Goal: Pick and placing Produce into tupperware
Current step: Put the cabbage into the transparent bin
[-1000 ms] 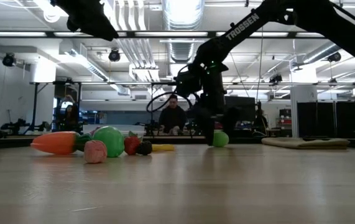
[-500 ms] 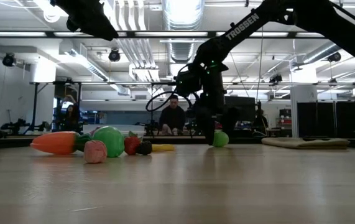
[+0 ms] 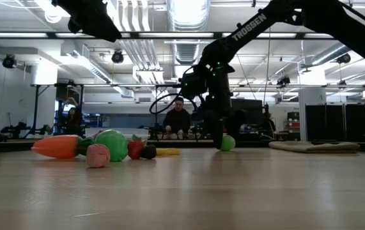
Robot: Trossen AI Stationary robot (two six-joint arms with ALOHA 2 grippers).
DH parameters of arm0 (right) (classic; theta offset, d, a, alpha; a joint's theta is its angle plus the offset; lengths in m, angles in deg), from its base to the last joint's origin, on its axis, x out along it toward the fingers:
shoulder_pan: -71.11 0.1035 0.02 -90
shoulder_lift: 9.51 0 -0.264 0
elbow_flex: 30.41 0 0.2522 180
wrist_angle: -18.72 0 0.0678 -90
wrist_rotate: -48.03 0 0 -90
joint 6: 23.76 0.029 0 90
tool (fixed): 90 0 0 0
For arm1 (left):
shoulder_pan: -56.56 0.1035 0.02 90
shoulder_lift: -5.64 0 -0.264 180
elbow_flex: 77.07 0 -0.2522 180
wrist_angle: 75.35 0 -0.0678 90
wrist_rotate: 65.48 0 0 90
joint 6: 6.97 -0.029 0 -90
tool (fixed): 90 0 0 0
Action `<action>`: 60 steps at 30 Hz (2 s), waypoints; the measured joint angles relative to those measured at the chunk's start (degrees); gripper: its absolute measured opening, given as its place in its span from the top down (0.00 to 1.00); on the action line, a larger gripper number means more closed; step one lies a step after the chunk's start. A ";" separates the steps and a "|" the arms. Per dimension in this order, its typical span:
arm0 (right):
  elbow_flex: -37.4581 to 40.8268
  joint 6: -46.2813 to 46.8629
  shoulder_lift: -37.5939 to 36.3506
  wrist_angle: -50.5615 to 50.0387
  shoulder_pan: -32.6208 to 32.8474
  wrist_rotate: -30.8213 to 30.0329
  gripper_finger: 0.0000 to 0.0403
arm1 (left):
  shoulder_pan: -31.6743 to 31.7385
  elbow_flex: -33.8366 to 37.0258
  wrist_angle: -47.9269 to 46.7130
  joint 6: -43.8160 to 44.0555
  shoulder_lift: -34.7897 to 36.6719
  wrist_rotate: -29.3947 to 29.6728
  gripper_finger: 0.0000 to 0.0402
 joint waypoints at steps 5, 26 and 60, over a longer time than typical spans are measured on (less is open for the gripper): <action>-0.02 -0.41 0.00 0.10 0.00 -0.20 0.43 | 0.00 0.04 0.00 -0.02 0.00 0.00 0.52; -7.39 0.86 -1.38 -1.74 1.26 3.05 0.41 | -0.03 0.07 -0.02 -0.04 1.62 0.02 0.52; -19.19 14.43 0.23 26.39 4.67 15.84 0.42 | 0.02 5.59 -12.90 16.65 22.50 -4.06 0.52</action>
